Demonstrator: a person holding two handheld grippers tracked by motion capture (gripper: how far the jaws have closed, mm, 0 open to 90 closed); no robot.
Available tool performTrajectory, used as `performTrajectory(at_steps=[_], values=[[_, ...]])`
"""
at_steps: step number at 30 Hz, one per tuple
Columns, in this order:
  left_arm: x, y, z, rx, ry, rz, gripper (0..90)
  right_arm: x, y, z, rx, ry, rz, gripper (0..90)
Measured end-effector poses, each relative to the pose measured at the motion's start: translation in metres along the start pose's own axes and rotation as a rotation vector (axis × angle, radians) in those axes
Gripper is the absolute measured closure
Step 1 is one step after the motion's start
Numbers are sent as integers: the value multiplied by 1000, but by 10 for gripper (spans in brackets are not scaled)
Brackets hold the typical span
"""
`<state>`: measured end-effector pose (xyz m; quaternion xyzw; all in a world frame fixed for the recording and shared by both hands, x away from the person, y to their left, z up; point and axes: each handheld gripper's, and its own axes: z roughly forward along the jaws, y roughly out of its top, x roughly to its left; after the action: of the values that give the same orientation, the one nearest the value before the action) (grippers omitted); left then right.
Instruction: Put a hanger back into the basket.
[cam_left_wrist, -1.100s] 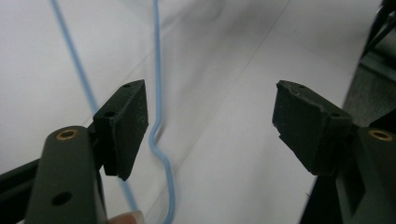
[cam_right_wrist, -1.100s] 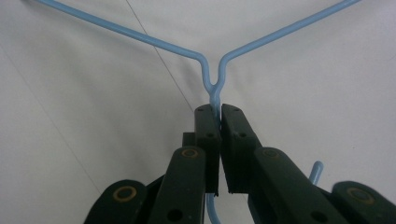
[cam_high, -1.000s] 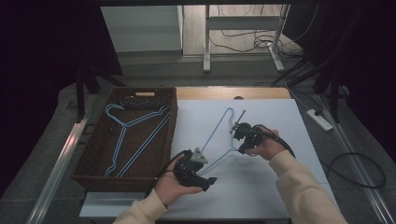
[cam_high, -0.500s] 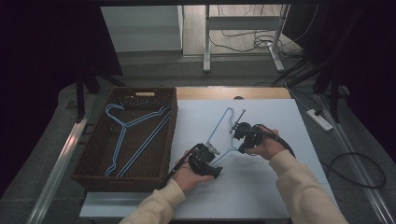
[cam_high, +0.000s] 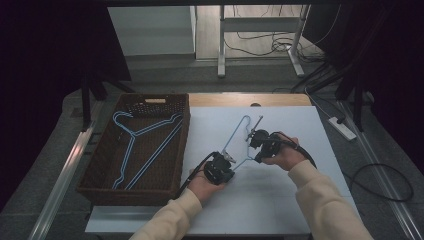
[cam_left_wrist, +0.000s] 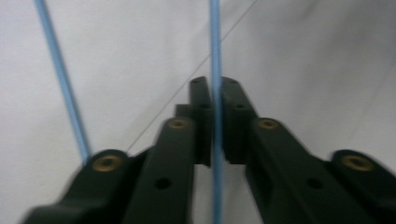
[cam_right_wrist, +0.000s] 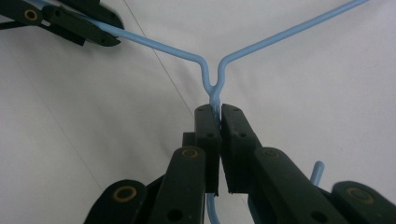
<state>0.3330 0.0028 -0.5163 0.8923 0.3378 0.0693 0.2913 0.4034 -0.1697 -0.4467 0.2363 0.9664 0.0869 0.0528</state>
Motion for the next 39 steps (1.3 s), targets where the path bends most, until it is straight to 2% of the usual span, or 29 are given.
performTrajectory(at_steps=[4,7,10,11,14,18,21,26,28,31,33,39], values=[[0,0,-1,-3,10,-5,863,0,-1,-1,-6,1,-1,865],[0,0,-4,-20,29,-14,864,0,-2,-4,-55,-16,-4,831],[2,1,-9,-46,28,-35,865,-1,-4,-11,-161,-32,20,672],[2,1,-10,-52,26,-39,865,-2,-7,-18,-226,-34,44,604],[2,1,-13,-68,31,-47,865,-3,-14,-31,-353,-40,98,500],[3,-1,-17,-93,27,-65,866,-3,-33,-50,-549,-10,153,429],[4,-1,-19,-111,21,-78,866,-1,-49,-59,-642,5,187,399],[5,-2,-22,-133,20,-96,866,6,-76,-64,-755,24,186,392],[6,-3,-23,-146,25,-102,866,10,-85,-63,-791,28,196,390],[7,-3,-25,-153,24,-108,866,17,-101,-59,-838,2,204,393],[7,-4,-26,-159,27,-110,866,20,-112,-52,-840,1,216,390],[8,-4,-31,-185,36,-122,866,19,-129,-33,-818,15,248,386]])
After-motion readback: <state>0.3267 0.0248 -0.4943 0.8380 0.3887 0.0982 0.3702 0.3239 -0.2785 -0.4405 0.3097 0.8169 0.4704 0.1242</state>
